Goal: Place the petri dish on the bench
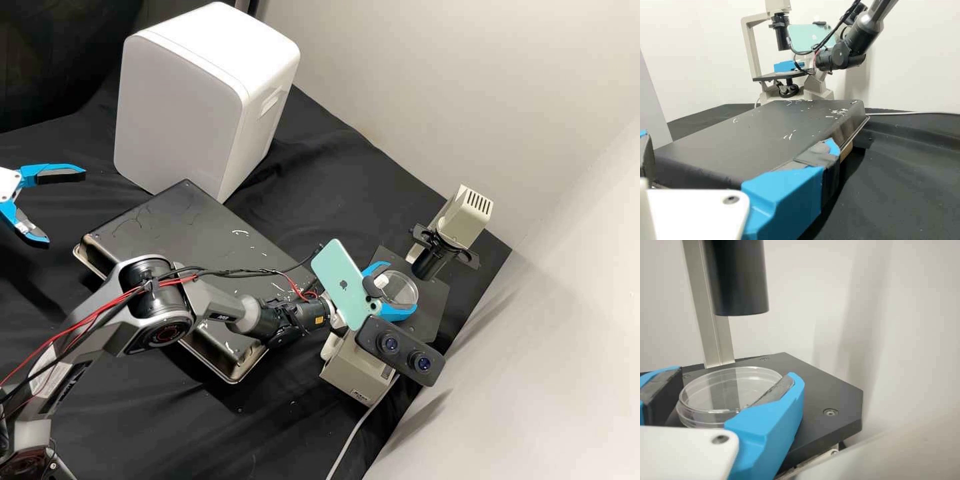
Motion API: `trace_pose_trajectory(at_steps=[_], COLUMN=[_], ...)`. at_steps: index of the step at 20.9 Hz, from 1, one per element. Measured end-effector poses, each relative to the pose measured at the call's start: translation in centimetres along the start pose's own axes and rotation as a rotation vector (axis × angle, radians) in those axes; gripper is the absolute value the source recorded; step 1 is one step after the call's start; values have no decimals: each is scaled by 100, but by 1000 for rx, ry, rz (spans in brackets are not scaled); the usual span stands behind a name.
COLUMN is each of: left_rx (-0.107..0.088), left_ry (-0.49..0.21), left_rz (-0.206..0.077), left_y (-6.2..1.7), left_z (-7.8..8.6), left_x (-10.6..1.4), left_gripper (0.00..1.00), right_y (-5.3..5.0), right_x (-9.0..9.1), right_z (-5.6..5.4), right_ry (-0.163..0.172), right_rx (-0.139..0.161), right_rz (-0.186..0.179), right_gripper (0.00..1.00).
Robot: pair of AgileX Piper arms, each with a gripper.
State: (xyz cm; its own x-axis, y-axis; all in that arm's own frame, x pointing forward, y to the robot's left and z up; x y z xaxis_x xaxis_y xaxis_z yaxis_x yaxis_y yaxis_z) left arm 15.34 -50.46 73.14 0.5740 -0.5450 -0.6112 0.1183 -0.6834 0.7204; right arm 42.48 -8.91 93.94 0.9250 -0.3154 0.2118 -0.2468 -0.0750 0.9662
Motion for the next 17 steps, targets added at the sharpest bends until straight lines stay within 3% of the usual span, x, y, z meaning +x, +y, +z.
trace_pose_trajectory(at_steps=[9, 17], left_rx=[-2, -3], left_ry=[0, 0], left_rz=[-2, -4], left_y=[-4, -8], left_z=[-1, -3], left_x=[1, 3], left_gripper=[100, 100], right_y=[-35, -43], right_x=[-62, -349], right_z=[-1, -39], right_ry=[6, 11], right_rx=[19, 94], right_rz=[-15, -26], right_gripper=[0, 0])
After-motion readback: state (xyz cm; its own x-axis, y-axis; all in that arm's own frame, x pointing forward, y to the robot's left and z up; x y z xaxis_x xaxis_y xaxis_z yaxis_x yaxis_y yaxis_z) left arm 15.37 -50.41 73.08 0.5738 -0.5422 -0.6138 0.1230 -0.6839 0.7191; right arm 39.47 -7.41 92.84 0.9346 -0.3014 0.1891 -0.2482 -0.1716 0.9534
